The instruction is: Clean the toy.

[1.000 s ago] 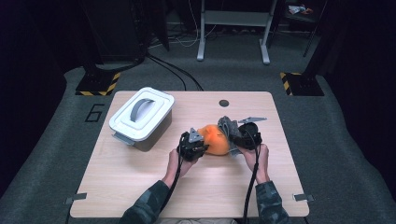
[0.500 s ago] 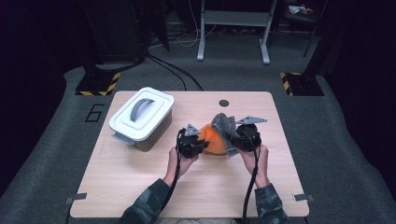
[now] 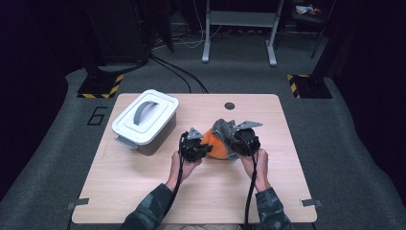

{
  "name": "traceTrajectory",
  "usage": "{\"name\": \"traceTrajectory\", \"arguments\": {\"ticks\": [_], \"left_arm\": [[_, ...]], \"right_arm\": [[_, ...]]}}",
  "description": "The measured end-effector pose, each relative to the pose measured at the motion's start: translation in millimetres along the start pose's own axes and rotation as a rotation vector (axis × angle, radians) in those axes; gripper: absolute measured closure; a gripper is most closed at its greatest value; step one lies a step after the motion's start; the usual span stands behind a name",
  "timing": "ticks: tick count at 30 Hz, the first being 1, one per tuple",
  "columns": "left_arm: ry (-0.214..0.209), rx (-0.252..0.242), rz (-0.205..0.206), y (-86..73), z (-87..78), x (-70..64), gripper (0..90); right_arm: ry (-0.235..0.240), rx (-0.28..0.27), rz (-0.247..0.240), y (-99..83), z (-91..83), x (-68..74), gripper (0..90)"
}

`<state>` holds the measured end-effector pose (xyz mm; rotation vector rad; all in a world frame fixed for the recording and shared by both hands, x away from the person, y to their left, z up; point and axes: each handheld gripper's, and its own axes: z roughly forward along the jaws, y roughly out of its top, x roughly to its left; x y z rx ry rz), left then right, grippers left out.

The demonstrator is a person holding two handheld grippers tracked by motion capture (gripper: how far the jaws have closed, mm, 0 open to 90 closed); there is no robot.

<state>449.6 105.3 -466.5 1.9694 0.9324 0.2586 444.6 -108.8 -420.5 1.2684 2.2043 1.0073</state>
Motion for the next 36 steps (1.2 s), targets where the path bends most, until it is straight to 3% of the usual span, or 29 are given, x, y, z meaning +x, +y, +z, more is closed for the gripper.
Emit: {"name": "traceTrajectory", "arguments": {"ticks": [5, 6, 12, 20, 23, 27, 30, 32, 34, 35, 36], "left_arm": [[0.007, -0.001, 0.002, -0.5, 1.1, 0.5, 83.6], [0.007, -0.002, 0.000, -0.4, 1.5, 0.5, 83.6], [0.005, 0.003, 0.000, -0.6, 1.5, 1.4, 83.6], [0.006, 0.003, 0.001, -1.1, 1.3, 3.0, 83.6], [0.008, 0.002, -0.001, -1.0, 1.5, 3.1, 83.5], [0.004, 0.010, -0.007, -2.2, 3.5, 4.9, 83.5], [0.007, 0.005, -0.004, -1.7, 3.8, 3.3, 83.5], [0.012, 0.006, 0.000, -1.3, 3.7, 2.4, 83.5], [0.012, 0.004, -0.001, -1.2, 3.8, 1.9, 83.6], [0.012, 0.004, -0.001, -1.2, 3.8, 1.9, 83.6], [0.011, 0.005, 0.000, -1.2, 3.8, 1.6, 83.5]], "right_arm": [[-0.003, 0.008, 0.027, -8.4, 2.4, -13.0, 74.6], [-0.015, 0.020, 0.054, -12.3, 3.5, -18.2, 74.7], [-0.022, 0.046, 0.102, -23.7, 9.7, -33.4, 74.6], [-0.028, 0.161, 0.175, -48.7, 37.7, -56.1, 74.6], [-0.035, 0.144, 0.186, -49.2, 33.1, -58.4, 74.5], [-0.055, 0.075, 0.156, -37.3, 10.7, -54.2, 74.5], [-0.040, 0.027, 0.125, -26.2, -4.1, -47.1, 74.5], [-0.020, -0.020, 0.059, -10.8, -17.5, -29.8, 74.5], [-0.003, -0.038, 0.021, -1.4, -20.9, -14.1, 74.5], [-0.003, -0.038, 0.021, -1.4, -20.9, -14.1, 74.5], [0.028, -0.044, -0.020, 6.5, -19.2, 0.3, 74.4]]}}
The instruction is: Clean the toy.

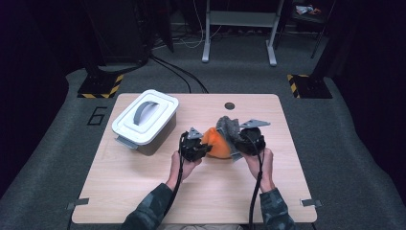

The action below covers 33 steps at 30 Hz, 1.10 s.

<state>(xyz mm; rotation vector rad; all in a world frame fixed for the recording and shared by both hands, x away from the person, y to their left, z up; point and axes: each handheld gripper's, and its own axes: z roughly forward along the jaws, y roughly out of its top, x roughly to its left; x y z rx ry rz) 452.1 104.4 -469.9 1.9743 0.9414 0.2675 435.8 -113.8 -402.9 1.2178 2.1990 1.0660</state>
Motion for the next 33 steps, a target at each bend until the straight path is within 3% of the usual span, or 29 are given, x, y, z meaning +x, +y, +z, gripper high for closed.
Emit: {"name": "traceTrajectory", "arguments": {"ticks": [1, 2, 6, 13, 17, 21, 22, 27, 28, 33], "left_arm": [[0.001, 0.000, 0.001, 0.1, -0.1, -0.1, 83.5], [0.000, 0.000, 0.000, 0.1, -0.2, 0.0, 83.6], [-0.004, 0.000, -0.008, -0.2, -0.9, 1.5, 83.6], [-0.006, 0.000, 0.000, 0.2, -0.4, 0.1, 83.6], [-0.008, 0.001, -0.002, 0.1, -0.3, 0.3, 83.5], [-0.009, 0.002, -0.002, 0.1, -0.1, 0.0, 83.5], [-0.009, 0.002, -0.003, 0.1, -0.2, 0.1, 83.6], [-0.008, 0.000, -0.002, -0.1, -0.1, 0.6, 83.5], [-0.008, 0.001, -0.002, -0.1, -0.1, 0.5, 83.5], [-0.009, 0.001, -0.003, -0.5, -0.2, 0.8, 83.5]], "right_arm": [[0.000, 0.000, 0.000, 0.0, 0.0, 0.0, 74.4], [0.003, 0.017, -0.037, 5.7, 7.5, 10.4, 74.4], [-0.005, 0.049, -0.023, 4.9, 22.4, 12.8, 74.4], [-0.020, 0.049, 0.027, -5.8, 20.1, -5.2, 74.4], [-0.041, 0.073, 0.088, -21.9, 22.4, -27.3, 74.5], [-0.050, 0.093, 0.135, -31.3, 26.6, -36.9, 74.4], [-0.052, 0.109, 0.155, -37.8, 31.7, -44.8, 74.4], [-0.057, 0.152, 0.189, -47.5, 43.4, -53.5, 74.4], [-0.056, 0.177, 0.215, -52.3, 49.6, -55.6, 74.4], [-0.044, 0.220, 0.228, -58.8, 62.6, -60.1, 74.4]]}}
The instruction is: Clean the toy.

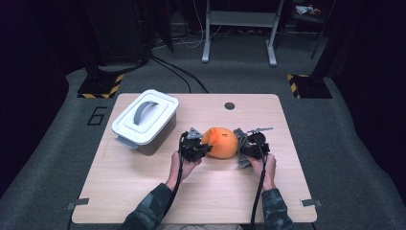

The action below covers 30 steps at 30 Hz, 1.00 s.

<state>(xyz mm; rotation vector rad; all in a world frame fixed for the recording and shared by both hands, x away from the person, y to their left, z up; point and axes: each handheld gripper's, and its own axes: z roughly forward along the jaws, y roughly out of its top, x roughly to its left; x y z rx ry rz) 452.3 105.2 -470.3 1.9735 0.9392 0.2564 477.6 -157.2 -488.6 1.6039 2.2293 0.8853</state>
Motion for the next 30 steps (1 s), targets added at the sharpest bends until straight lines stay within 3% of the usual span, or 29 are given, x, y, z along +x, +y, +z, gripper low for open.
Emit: {"name": "traceTrajectory", "arguments": {"ticks": [3, 7, 8, 10, 12, 14, 15, 16, 19, 24, 30], "left_arm": [[-0.004, 0.002, 0.001, -0.2, -0.5, 0.9, 83.5], [0.000, -0.005, -0.006, -0.4, -1.0, 1.6, 83.5], [-0.004, -0.002, -0.006, -0.3, -1.6, 2.7, 83.4], [-0.003, -0.001, -0.007, -0.4, -2.0, 3.7, 83.4], [0.000, 0.003, -0.002, -0.4, -3.0, 5.0, 83.3], [-0.001, 0.003, -0.003, -0.4, -3.0, 5.3, 83.3], [-0.002, 0.002, -0.004, -0.4, -2.8, 5.1, 83.3], [-0.001, 0.003, -0.001, -0.2, -2.9, 4.8, 83.3], [-0.001, 0.001, -0.001, -0.1, -2.7, 5.0, 83.0], [-0.012, -0.004, -0.003, 0.1, -2.5, 5.4, 79.9], [-0.013, -0.010, 0.026, 1.0, -6.7, 1.6, 65.0]], "right_arm": [[0.002, 0.028, -0.001, -1.6, 5.7, -1.6, 74.3], [-0.008, 0.012, -0.001, -2.4, -1.4, -2.2, 74.2], [-0.019, -0.032, -0.004, -2.0, -13.9, -0.8, 74.2], [-0.025, -0.047, -0.003, -1.4, -19.2, 0.5, 74.2], [-0.035, -0.126, -0.043, 3.2, -43.4, 9.0, 74.2], [-0.029, -0.144, -0.051, 4.7, -48.8, 12.2, 74.2], [-0.005, -0.186, -0.087, 9.9, -61.4, 23.4, 74.2], [-0.005, -0.186, -0.087, 9.9, -61.4, 23.4, 74.2], [0.024, -0.189, -0.158, 18.5, -62.0, 41.1, 74.2], [0.016, -0.145, -0.139, 21.4, -48.9, 40.5, 74.2], [0.012, -0.135, -0.110, 21.9, -45.7, 33.7, 74.3]]}}
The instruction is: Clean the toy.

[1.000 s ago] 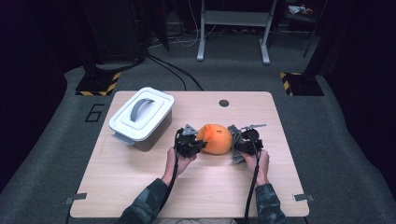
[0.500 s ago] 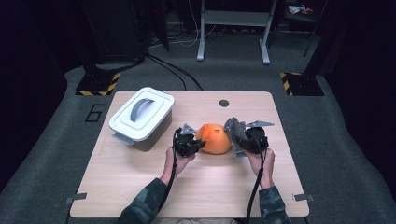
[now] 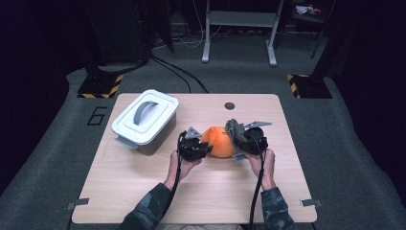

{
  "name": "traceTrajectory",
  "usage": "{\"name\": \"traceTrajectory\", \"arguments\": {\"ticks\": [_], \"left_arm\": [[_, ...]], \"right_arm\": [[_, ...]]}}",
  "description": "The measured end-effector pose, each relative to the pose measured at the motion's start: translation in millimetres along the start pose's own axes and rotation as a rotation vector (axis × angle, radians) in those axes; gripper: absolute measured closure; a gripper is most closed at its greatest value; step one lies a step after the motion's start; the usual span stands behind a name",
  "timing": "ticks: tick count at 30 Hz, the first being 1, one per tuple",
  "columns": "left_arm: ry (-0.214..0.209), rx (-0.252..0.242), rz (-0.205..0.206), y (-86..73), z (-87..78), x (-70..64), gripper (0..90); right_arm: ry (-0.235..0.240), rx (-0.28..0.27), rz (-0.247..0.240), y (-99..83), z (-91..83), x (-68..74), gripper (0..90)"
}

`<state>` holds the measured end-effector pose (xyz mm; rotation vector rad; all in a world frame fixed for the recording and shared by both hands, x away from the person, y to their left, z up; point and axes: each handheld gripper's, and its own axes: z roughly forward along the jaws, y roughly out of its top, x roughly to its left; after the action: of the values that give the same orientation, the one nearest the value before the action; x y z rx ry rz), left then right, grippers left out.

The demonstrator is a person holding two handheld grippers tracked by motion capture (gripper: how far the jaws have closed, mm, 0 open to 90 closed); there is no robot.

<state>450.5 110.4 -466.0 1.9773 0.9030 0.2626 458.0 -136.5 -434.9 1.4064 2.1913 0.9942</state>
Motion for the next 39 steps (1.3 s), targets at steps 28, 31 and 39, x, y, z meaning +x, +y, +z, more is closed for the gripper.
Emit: {"name": "traceTrajectory", "arguments": {"ticks": [28, 31, 39], "left_arm": [[0.078, -0.004, 0.101, -5.9, 12.5, -8.8, 82.9], [0.049, -0.016, 0.074, -3.3, 10.4, -9.1, 83.3], [-0.011, -0.038, 0.029, 1.9, 3.5, -17.7, 83.5]], "right_arm": [[0.005, -0.053, 0.004, -2.9, -13.3, -2.6, 74.3], [0.017, -0.078, -0.018, 1.6, -23.0, 5.6, 74.3], [0.064, -0.102, -0.097, 17.3, -30.3, 37.6, 74.3]]}}
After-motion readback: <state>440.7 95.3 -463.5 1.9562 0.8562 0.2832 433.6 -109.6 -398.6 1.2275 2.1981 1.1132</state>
